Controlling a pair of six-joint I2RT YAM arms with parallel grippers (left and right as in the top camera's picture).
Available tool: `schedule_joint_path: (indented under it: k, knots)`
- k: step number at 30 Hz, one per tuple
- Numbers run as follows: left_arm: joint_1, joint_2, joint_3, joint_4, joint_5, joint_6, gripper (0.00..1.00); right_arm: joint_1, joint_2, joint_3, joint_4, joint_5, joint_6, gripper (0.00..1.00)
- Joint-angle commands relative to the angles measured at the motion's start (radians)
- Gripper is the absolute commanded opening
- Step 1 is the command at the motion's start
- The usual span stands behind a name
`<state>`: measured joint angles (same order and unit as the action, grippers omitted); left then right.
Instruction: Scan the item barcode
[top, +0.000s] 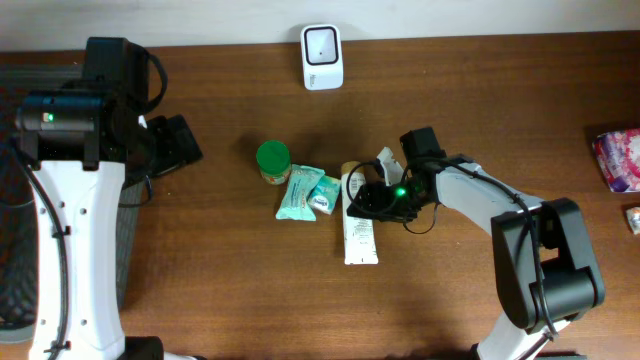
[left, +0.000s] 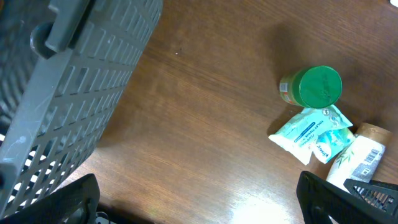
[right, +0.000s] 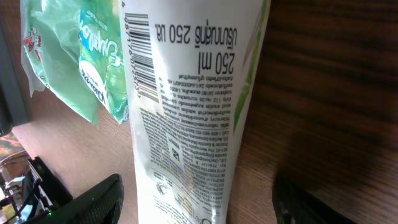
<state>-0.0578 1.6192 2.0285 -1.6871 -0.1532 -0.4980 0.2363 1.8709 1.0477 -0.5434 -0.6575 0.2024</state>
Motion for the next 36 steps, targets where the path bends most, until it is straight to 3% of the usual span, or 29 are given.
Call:
schedule_joint_path:
  k: [1, 11, 14, 16, 18, 20, 24, 32, 33, 34, 36]
  knots:
    - [0.004, -0.016, 0.011, -0.001, 0.000, -0.013, 0.99, 0.006, 0.006, -0.006, 0.002, 0.006, -0.008, 0.73]
    - [0.004, -0.016, 0.011, -0.001, 0.000, -0.013, 0.99, 0.005, 0.006, -0.011, -0.004, -0.031, -0.010, 0.72]
    - [0.004, -0.016, 0.011, -0.001, 0.000, -0.013, 0.99, -0.012, 0.005, -0.011, -0.022, 0.042, 0.000, 0.60]
    - [0.004, -0.016, 0.011, -0.001, 0.000, -0.012, 0.99, -0.059, 0.006, -0.011, -0.032, 0.041, 0.000, 0.57]
    - [0.004, -0.016, 0.011, -0.001, 0.000, -0.013, 0.99, -0.112, 0.006, -0.011, -0.048, 0.041, 0.000, 0.57]
    - [0.004, -0.016, 0.011, -0.001, 0.000, -0.013, 0.99, -0.147, 0.006, -0.011, -0.051, 0.040, -0.021, 0.73]
    - [0.004, -0.016, 0.011, -0.001, 0.000, -0.013, 0.99, -0.132, 0.006, -0.011, -0.051, 0.040, -0.034, 0.79]
    - [0.004, -0.016, 0.011, -0.001, 0.000, -0.013, 0.99, -0.078, 0.006, -0.011, -0.051, 0.011, -0.034, 0.79]
    - [0.004, -0.016, 0.011, -0.001, 0.000, -0.013, 0.99, -0.068, 0.006, -0.011, -0.051, 0.011, -0.033, 0.77]
    - [0.004, -0.016, 0.011, -0.001, 0.000, -0.013, 0.99, -0.056, 0.006, -0.011, -0.051, 0.011, -0.019, 0.68]
    - [0.004, -0.016, 0.011, -0.001, 0.000, -0.013, 0.99, -0.036, 0.006, -0.027, -0.035, 0.014, 0.027, 0.66]
